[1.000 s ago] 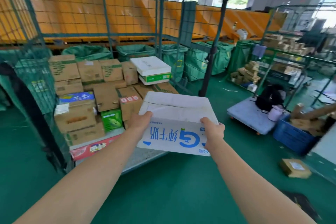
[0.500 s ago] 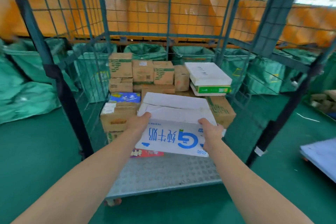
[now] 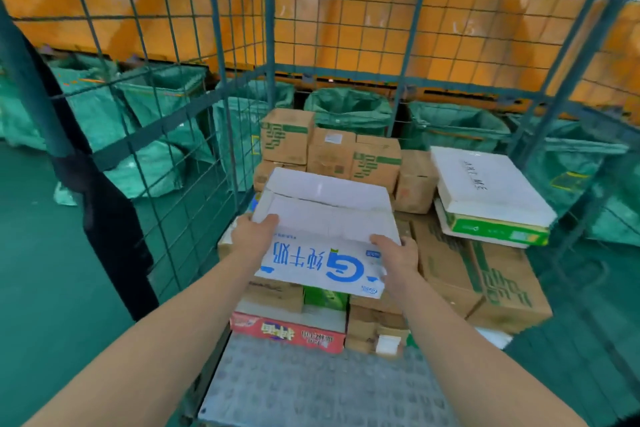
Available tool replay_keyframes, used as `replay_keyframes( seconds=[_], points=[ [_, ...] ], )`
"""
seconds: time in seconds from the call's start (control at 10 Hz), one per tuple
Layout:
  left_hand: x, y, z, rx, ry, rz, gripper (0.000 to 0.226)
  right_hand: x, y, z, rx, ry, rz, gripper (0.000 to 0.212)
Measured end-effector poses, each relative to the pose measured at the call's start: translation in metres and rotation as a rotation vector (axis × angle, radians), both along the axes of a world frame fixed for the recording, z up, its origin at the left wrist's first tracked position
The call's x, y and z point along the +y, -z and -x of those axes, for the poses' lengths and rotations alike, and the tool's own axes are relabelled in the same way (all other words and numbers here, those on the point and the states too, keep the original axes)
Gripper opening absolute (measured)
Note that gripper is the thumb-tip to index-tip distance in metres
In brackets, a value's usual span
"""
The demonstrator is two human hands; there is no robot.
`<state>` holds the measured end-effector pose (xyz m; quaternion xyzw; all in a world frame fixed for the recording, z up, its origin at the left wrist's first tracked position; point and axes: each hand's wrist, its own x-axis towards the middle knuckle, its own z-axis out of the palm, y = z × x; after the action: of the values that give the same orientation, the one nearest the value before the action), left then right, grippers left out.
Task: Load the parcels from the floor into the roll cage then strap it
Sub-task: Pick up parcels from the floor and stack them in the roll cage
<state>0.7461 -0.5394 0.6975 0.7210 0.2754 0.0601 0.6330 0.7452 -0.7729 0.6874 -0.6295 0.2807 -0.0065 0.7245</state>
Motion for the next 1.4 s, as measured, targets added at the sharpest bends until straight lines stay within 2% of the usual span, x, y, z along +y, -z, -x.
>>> replay_keyframes(
  seconds=[0.1,0.4,0.5,0.6,0.7,0.8,0.9,1.0,1.2,1.4],
  points=[
    [0.015,0.012,-0.051,0.009,0.003,-0.011,0.04,0.011,0.005,-0.053,0.011,-0.026,0.008,0.044],
    [0.074,0.048,-0.235,0.065,0.025,-0.075,0.043,0.067,0.036,-0.22,0.115,-0.008,0.006,0.049],
    [0.093,0.059,-0.286,0.075,-0.002,-0.083,0.043,0.088,0.048,-0.267,0.179,-0.026,-0.013,0.043],
    [0.114,0.074,-0.326,0.097,-0.085,-0.099,0.041,0.112,0.068,-0.306,0.184,0.002,-0.01,0.04],
    [0.125,0.098,-0.355,0.248,-0.209,-0.018,0.052,0.133,0.088,-0.334,0.207,-0.013,0.033,0.035],
    [0.124,0.121,-0.371,0.374,-0.238,-0.01,0.057,0.15,0.112,-0.35,0.242,-0.108,0.113,0.026],
    [0.112,0.125,-0.37,0.411,-0.161,0.112,0.081,0.158,0.124,-0.36,0.27,-0.144,0.14,0.025],
    [0.106,0.136,-0.378,0.465,-0.204,0.14,0.081,0.159,0.115,-0.367,0.298,-0.166,0.177,0.023],
    [0.104,0.123,-0.378,0.521,-0.05,-0.042,0.085,0.153,0.111,-0.366,0.326,-0.252,0.279,0.023],
    [0.109,0.115,-0.368,0.495,-0.004,0.042,0.085,0.149,0.107,-0.36,0.306,-0.342,0.302,0.029]
  ],
)
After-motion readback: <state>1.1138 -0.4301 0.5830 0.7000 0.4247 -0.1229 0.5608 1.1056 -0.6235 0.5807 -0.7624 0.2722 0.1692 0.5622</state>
